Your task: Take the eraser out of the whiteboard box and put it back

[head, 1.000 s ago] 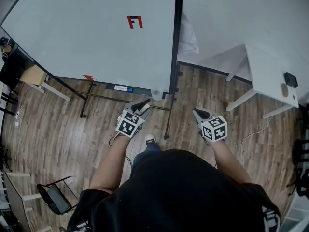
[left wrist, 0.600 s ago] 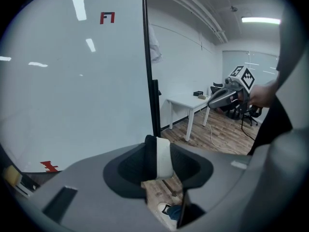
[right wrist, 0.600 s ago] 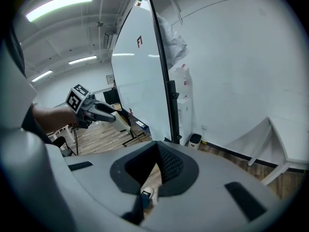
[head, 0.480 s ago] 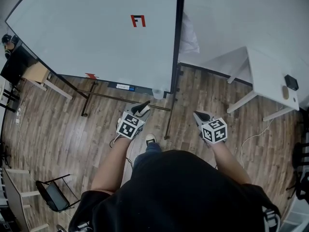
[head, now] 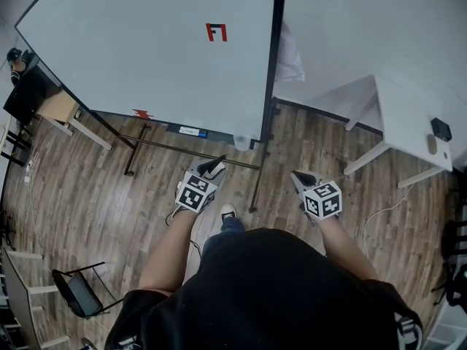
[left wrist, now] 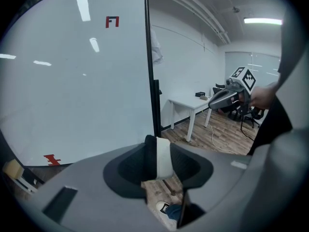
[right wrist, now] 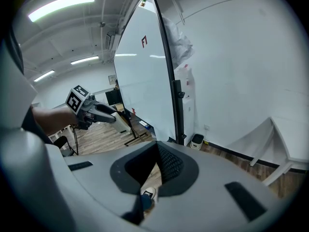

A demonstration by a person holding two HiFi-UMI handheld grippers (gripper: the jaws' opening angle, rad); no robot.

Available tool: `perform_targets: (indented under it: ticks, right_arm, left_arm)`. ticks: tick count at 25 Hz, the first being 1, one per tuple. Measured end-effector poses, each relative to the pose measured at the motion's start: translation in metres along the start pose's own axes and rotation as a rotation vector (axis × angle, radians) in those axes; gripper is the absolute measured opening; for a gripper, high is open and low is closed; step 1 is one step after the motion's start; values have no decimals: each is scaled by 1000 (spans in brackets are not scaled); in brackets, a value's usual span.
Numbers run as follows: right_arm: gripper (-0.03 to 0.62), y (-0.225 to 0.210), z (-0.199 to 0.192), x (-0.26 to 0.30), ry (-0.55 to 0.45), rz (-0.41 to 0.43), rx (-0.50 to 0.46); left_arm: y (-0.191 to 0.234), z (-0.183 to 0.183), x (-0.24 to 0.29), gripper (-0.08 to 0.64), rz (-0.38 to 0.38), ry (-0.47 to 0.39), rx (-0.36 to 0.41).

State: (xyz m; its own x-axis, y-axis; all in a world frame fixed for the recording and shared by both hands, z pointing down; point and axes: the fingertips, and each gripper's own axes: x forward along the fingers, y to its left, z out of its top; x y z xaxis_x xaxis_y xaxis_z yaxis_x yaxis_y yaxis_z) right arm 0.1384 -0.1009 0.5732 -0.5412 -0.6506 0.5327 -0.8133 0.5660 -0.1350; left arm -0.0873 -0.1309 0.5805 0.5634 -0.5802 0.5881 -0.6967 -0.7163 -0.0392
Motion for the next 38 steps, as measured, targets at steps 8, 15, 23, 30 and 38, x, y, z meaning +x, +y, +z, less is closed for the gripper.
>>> perform_targets:
  ticks: [8, 15, 23, 30, 38]
  right_arm:
    - [-6, 3, -4, 1, 9, -3, 5]
    - [-6, 2, -3, 7, 12, -10, 16]
    - [-6, -3, 1, 18, 17, -24, 32]
    - [-6, -10, 4, 30, 22, -39, 53]
    - [-6, -22, 5, 40, 34, -63, 79]
  left_arm:
    - [-1, -4, -1, 163, -6, -4, -10]
    - [8, 3, 6, 163, -17, -17, -4]
    - [20, 15, 20, 163, -42, -15, 13]
    - [33, 31, 39, 163, -70, -25, 32]
    - [47, 52, 60, 162, -130, -52, -28]
